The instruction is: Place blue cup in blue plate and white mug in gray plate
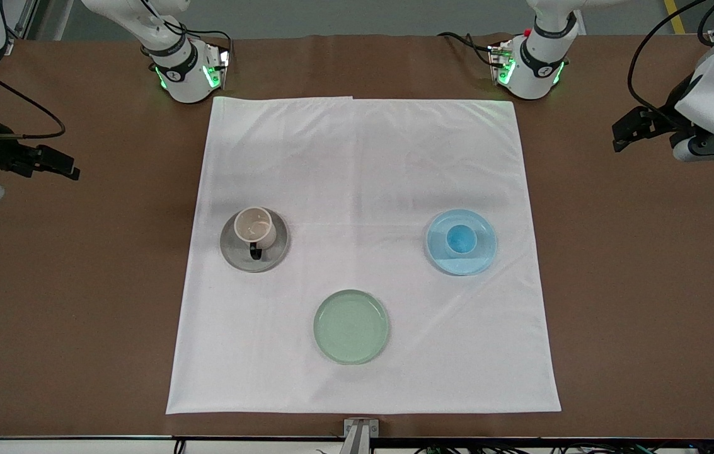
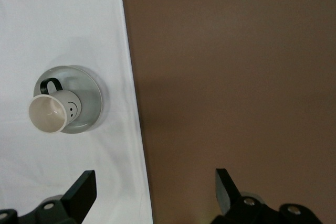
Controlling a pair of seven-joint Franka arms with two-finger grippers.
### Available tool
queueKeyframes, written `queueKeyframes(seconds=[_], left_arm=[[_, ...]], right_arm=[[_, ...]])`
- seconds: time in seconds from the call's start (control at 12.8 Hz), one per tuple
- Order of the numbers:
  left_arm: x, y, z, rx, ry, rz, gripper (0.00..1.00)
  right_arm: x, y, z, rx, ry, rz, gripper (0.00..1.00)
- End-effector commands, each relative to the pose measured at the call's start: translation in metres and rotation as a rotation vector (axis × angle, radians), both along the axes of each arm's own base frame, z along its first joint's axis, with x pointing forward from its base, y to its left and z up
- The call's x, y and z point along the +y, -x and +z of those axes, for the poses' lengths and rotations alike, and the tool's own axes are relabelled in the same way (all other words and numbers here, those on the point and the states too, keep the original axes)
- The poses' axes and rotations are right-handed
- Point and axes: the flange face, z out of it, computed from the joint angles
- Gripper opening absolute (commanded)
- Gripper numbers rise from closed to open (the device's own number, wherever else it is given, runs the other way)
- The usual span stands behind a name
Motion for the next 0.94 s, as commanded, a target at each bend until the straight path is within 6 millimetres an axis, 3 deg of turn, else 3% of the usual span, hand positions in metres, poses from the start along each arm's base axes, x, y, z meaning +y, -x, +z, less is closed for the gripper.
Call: queueKeyframes(seconds=[0.0,0.31,0.86], left_arm=[[0.003,-0.001,0.007,-0.02,0.011,-0.013,1.0],[0.001,-0.015,-0.001,-0.042,0.014,-0.019,1.0],[0.001,-0.017,-0.004,-0.035,0.019,-0.019,1.0]], right_arm=[[0.005,-0.005,0.03,-0.061,0.0,0.011,1.0],[0.004,-0.025,0.076,-0.155,0.011,0.008,1.0],[0.002,-0.025,0.091,-0.188,0.014,0.005,1.0]])
